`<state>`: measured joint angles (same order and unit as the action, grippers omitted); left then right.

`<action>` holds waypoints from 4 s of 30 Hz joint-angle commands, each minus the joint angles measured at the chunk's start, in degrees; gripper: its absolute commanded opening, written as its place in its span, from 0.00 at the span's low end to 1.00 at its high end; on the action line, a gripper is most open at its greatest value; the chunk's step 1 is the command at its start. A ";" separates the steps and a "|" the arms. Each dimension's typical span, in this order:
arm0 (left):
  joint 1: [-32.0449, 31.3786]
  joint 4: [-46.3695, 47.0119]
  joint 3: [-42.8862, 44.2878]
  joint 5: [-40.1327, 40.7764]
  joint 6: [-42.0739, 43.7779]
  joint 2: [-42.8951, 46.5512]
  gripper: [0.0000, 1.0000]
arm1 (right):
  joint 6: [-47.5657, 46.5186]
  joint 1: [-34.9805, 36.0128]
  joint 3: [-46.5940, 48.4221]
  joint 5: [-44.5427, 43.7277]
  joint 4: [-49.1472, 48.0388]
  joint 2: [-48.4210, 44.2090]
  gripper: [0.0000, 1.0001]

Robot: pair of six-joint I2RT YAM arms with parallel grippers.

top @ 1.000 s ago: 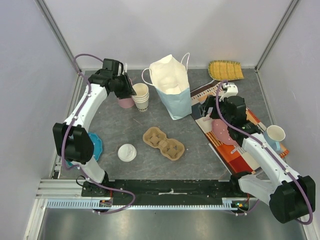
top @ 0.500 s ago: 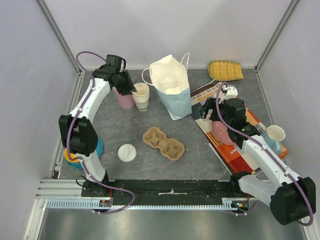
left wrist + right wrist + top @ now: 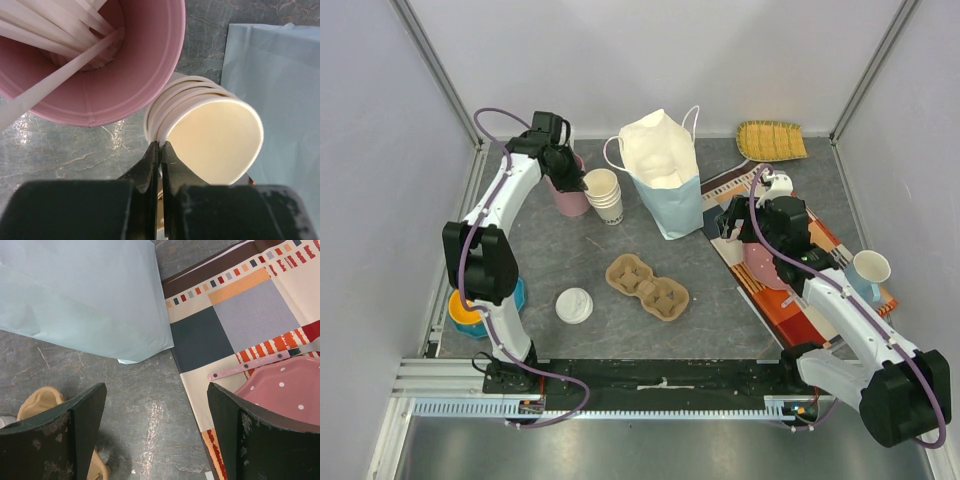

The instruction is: Pack the takeout coffee

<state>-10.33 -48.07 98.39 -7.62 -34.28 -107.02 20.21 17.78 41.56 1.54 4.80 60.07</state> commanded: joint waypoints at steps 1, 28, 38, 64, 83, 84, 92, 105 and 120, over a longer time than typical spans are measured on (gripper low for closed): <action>0.31 -1.49 3.47 -0.91 -1.93 -0.21 0.02 | -0.08 0.32 1.15 0.39 -1.90 0.13 0.90; 1.19 -8.35 14.63 -2.14 5.10 4.27 0.02 | -0.43 1.03 4.40 1.62 -0.05 1.36 0.90; 1.19 -8.88 17.27 -1.53 7.82 6.47 0.02 | -0.43 1.12 5.20 2.24 0.04 -0.04 0.90; 0.07 -21.70 -8.28 -21.57 50.52 29.67 0.02 | -0.26 2.87 9.24 6.72 1.80 -2.86 0.89; -27.29 -2.21 -32.90 -12.16 43.51 31.17 0.02 | 5.28 10.43 5.47 -2.77 3.64 -9.01 0.87; -28.42 -1.59 -33.61 -11.38 43.51 31.17 0.02 | 5.37 10.52 5.29 -2.95 3.90 -9.27 0.87; -31.33 -1.23 -35.81 -12.17 42.28 26.69 0.02 | 5.19 10.96 5.28 -2.86 4.34 -9.36 0.87; -31.25 -1.49 -34.33 -9.70 46.32 29.24 0.60 | 4.32 11.31 5.99 -3.48 5.13 -9.27 0.88; 0.89 -29.58 -17.79 -38.68 91.48 29.25 0.78 | -7.79 11.31 8.45 8.64 4.26 -5.50 0.93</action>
<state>-21.71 -60.31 79.57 -33.15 30.57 -71.72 19.90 28.80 46.87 3.64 10.50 53.28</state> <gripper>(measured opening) 0.786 0.917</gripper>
